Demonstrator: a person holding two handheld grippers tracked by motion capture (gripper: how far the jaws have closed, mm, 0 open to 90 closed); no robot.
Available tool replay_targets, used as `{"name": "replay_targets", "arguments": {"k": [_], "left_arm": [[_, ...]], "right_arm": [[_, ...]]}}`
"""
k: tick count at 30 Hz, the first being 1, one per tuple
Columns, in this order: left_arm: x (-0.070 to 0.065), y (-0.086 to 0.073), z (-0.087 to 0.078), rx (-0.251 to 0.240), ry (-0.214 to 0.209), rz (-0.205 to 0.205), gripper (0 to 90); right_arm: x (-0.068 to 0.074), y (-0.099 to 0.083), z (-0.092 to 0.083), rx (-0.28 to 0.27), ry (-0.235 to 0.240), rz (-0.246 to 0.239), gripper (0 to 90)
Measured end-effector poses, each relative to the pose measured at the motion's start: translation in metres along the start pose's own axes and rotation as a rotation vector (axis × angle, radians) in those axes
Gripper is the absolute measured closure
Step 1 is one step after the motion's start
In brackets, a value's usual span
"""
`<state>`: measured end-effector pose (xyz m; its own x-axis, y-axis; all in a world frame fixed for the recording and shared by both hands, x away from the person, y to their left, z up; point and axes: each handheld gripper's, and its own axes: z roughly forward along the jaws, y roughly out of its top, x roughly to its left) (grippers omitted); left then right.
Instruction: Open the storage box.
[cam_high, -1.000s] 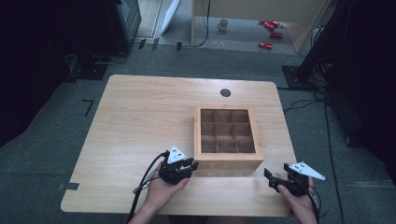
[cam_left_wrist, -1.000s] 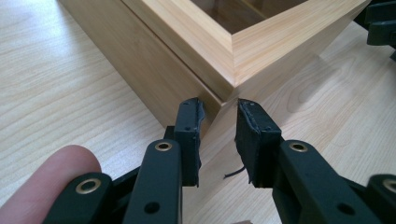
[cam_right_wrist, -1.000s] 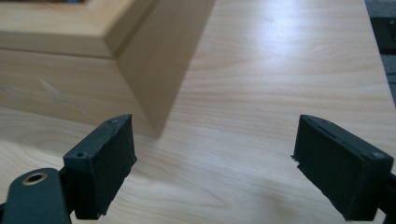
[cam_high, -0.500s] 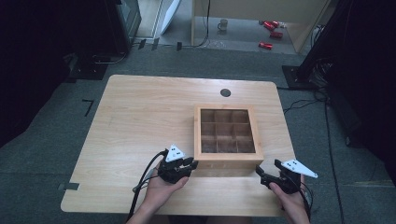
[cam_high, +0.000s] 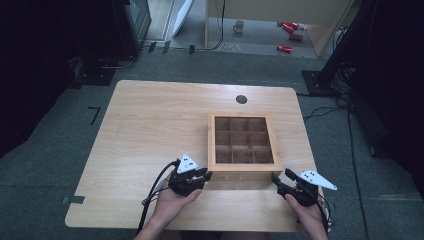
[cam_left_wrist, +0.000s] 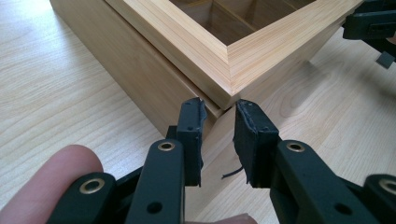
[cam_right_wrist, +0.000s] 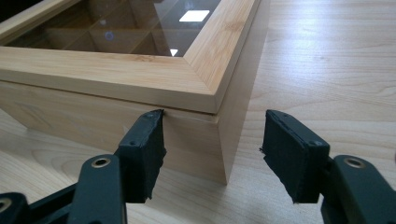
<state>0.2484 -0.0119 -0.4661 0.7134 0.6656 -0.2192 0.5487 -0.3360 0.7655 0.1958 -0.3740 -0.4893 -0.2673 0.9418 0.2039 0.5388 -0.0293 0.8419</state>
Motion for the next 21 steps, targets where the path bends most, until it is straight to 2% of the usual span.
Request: {"name": "replay_targets", "arguments": {"k": [3,13,17,21], "left_arm": [[0.0,0.001,0.0,-0.002,0.0,0.004,73.3],[0.0,0.0,0.0,-0.007,-0.003,0.003,73.0],[0.001,-0.004,-0.002,-0.012,0.02,0.014,70.3],[0.011,-0.013,-0.006,-0.014,0.045,-0.005,65.3]], "right_arm": [[0.0,0.001,-0.001,-0.011,0.004,0.009,41.7],[0.004,0.001,0.0,-0.029,0.011,-0.016,46.2],[0.003,0.001,0.0,-0.027,0.014,-0.036,46.2],[0.003,0.002,0.0,-0.029,0.016,-0.047,46.2]]}}
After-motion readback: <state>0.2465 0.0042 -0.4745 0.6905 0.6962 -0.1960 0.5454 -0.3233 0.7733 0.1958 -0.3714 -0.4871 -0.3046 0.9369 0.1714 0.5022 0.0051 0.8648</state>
